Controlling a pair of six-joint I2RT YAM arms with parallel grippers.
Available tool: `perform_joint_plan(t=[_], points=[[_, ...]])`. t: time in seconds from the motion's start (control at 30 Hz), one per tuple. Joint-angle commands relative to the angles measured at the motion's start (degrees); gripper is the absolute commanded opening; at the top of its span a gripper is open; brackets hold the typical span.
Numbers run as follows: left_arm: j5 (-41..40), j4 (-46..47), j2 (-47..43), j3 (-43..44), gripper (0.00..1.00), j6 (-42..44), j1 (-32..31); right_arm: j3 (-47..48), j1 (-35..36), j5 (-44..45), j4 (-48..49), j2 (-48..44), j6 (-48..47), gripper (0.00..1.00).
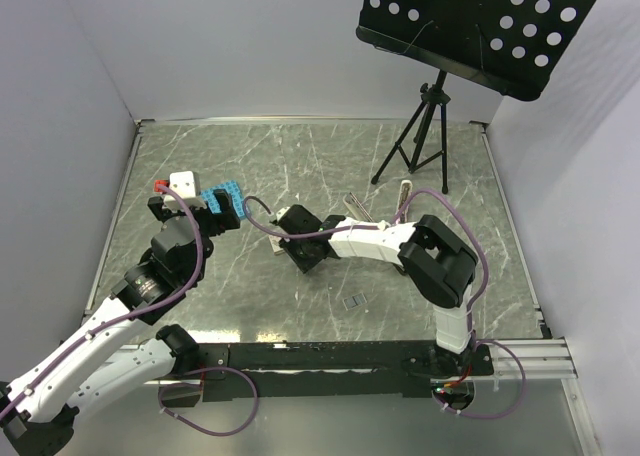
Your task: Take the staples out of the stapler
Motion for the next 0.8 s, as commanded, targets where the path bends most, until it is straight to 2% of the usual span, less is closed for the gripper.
perform_joint_plan(t=[0.0,0.13,0.5,0.77], points=[[-0.4,1.6,-0.5,0.3,0.99,0.0,-0.1,2.3,0.7,1.0,-0.4,0.5,-0.2,0.29],[-0.5,1.5,-0.5,0.3,1.0,0.1,-0.1,1.4,0.9,1.1,0.0,-0.6,0.3,0.24],[-0.6,1.5,-0.5,0.2,0.99,0.2,-0.1,-2.6,1.0,3.0,-0.7,-5.5,2.2,0.2],[-0.2,1.6,-0.2,0.3,0.99,0.1,-0.2,-13.6,1.0,7.2,-6.2,-17.2,8.9,0.18]])
